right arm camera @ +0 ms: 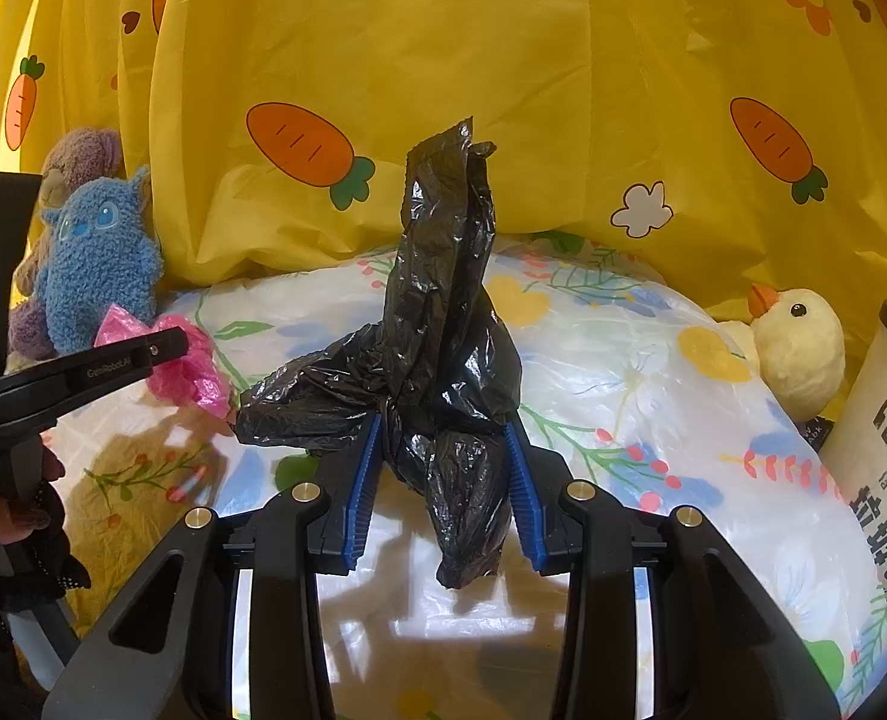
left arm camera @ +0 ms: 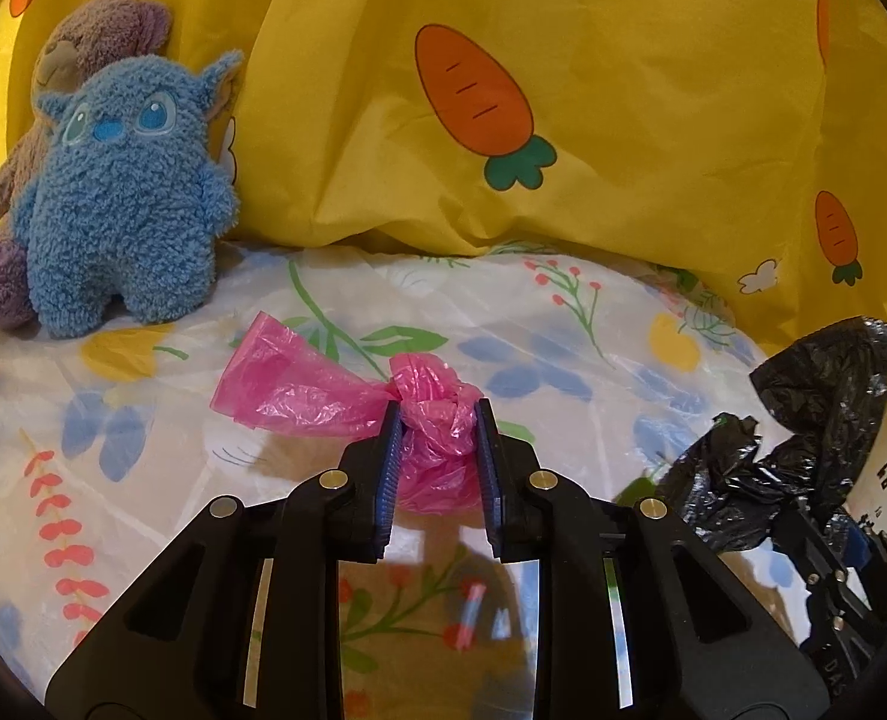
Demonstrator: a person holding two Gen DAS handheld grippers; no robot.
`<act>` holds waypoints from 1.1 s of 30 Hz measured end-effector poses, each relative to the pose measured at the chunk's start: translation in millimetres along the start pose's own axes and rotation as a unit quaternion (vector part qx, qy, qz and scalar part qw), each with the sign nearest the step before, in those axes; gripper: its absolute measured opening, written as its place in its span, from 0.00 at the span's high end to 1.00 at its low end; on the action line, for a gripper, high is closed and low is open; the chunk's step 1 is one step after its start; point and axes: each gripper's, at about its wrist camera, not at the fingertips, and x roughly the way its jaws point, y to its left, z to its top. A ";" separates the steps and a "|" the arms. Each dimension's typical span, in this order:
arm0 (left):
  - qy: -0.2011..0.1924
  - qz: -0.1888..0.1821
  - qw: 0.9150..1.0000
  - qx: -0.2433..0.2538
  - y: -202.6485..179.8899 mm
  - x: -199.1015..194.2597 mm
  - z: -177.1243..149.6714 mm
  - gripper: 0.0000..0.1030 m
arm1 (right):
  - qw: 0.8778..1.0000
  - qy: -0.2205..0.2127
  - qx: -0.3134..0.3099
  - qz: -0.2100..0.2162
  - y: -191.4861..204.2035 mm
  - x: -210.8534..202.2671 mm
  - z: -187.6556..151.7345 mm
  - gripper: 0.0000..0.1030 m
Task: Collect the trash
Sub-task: 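Carry the pink bag and black bag over the white bin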
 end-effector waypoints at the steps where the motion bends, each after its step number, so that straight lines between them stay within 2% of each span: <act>1: -0.006 -0.002 1.000 0.005 -3.7 -8.3 0.5 0.78 | 1.000 0.000 0.002 0.003 -0.7 0.0 0.3 0.62; 8: -0.037 0.007 0.999 0.029 -27.3 -71.4 -20.6 0.78 | 0.999 0.003 0.016 0.029 -3.6 -21.0 -2.2 0.62; 18: -0.078 -0.023 0.996 0.039 -66.6 -139.8 -58.1 0.78 | 0.999 -0.038 0.003 0.035 -19.5 -103.4 -11.4 0.62; 24: -0.088 -0.052 0.993 0.059 -99.7 -161.0 -73.2 0.77 | 0.999 -0.050 -0.009 0.017 -40.5 -140.0 -24.2 0.62; 33: -0.077 -0.109 0.986 0.096 -162.8 -159.0 -87.1 0.77 | 0.998 -0.058 -0.003 -0.032 -86.6 -165.7 -30.1 0.62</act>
